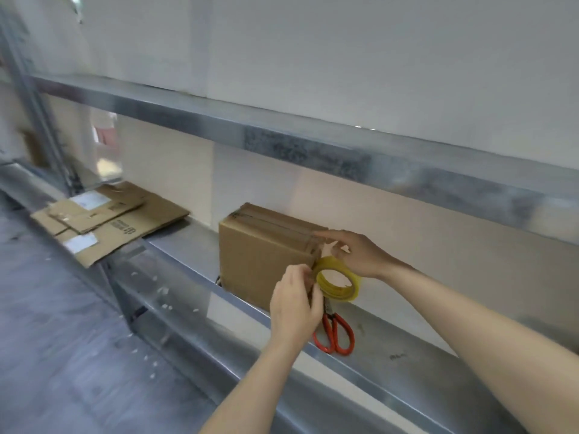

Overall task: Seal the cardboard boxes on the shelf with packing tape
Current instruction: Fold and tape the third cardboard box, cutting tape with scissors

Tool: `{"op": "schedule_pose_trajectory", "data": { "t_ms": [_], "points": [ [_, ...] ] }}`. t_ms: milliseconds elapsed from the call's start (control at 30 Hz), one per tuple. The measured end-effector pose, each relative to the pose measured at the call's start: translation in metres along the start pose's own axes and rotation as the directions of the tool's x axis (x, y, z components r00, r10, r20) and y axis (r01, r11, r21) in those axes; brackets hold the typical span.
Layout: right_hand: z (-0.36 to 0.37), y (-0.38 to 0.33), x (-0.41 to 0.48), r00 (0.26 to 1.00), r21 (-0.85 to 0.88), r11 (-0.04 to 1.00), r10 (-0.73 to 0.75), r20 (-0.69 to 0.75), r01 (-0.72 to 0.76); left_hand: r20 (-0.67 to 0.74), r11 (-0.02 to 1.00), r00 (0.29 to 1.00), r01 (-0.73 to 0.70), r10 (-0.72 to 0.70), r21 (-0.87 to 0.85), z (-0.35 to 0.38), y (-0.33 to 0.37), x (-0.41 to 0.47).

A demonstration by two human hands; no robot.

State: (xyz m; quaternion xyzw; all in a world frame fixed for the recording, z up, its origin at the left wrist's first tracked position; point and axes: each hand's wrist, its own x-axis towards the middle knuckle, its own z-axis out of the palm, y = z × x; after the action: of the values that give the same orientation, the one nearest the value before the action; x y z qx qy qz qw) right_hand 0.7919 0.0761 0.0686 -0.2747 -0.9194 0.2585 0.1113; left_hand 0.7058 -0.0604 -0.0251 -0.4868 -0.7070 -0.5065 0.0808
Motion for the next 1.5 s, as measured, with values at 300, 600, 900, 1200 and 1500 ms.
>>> {"op": "schedule_pose_trajectory", "data": {
  "t_ms": [300,600,900,1200,1500],
  "points": [
    [-0.002,0.050,-0.032,0.971,-0.102,0.969,0.216,-0.100,-0.225,0.122,0.721,0.733,0.680,-0.669,-0.134,0.046,0.060,-0.003],
    [0.049,0.068,-0.064,0.915,-0.211,0.920,0.366,0.168,-0.330,0.072,0.594,0.624,0.769,-0.778,-0.236,0.056,0.051,0.018],
    [0.090,0.058,-0.040,0.936,-0.145,0.948,0.306,0.175,-0.283,0.122,0.576,0.626,0.765,-0.770,-0.287,0.019,0.014,0.041],
    [0.113,0.057,-0.032,0.921,-0.244,0.916,0.360,0.147,-0.319,0.151,0.571,0.599,0.798,-0.786,-0.192,0.007,0.002,0.045],
    [0.095,0.061,-0.029,0.850,-0.237,0.826,0.526,0.000,-0.511,0.176,0.541,0.568,0.821,-0.804,-0.183,0.006,-0.006,0.050]
  ]
}}
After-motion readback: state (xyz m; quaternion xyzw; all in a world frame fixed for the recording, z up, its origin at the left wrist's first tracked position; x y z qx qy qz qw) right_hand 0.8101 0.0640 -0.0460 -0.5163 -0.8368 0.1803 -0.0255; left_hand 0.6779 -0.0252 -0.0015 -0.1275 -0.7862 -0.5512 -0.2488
